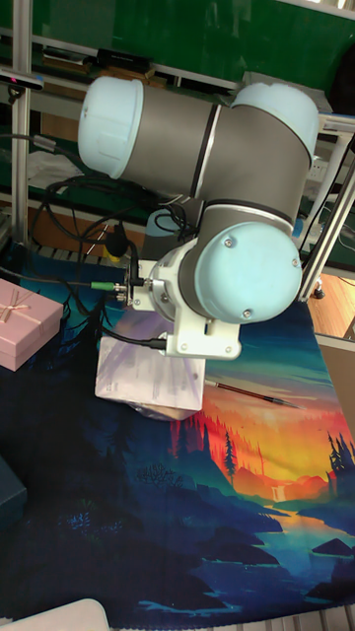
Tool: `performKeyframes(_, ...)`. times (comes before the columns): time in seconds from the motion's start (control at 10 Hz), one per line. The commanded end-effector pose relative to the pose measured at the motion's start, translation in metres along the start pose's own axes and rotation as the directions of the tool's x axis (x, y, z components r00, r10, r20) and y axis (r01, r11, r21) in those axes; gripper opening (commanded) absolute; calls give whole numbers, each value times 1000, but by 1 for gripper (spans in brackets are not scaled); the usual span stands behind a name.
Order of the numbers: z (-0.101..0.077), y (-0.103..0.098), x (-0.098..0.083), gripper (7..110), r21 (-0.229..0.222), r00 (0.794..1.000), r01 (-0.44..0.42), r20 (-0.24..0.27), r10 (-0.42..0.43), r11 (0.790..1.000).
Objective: Pick up a bag of things
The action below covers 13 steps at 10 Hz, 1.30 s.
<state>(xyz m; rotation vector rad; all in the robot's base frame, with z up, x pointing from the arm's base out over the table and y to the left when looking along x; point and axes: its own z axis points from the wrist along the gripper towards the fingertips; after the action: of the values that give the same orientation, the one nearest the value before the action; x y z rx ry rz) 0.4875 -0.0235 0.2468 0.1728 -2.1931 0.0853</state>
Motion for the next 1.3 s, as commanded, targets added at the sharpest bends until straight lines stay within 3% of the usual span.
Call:
performKeyframes(0.0,-1,0,-7,7,-6,1000,8,6,-8,1000)
performKeyframes(0.5,0,1,-17,7,-17,1000,11,15,-11,1000)
performKeyframes(1.2,-3,6,-5,7,-13,1000,1,23,-1,1000)
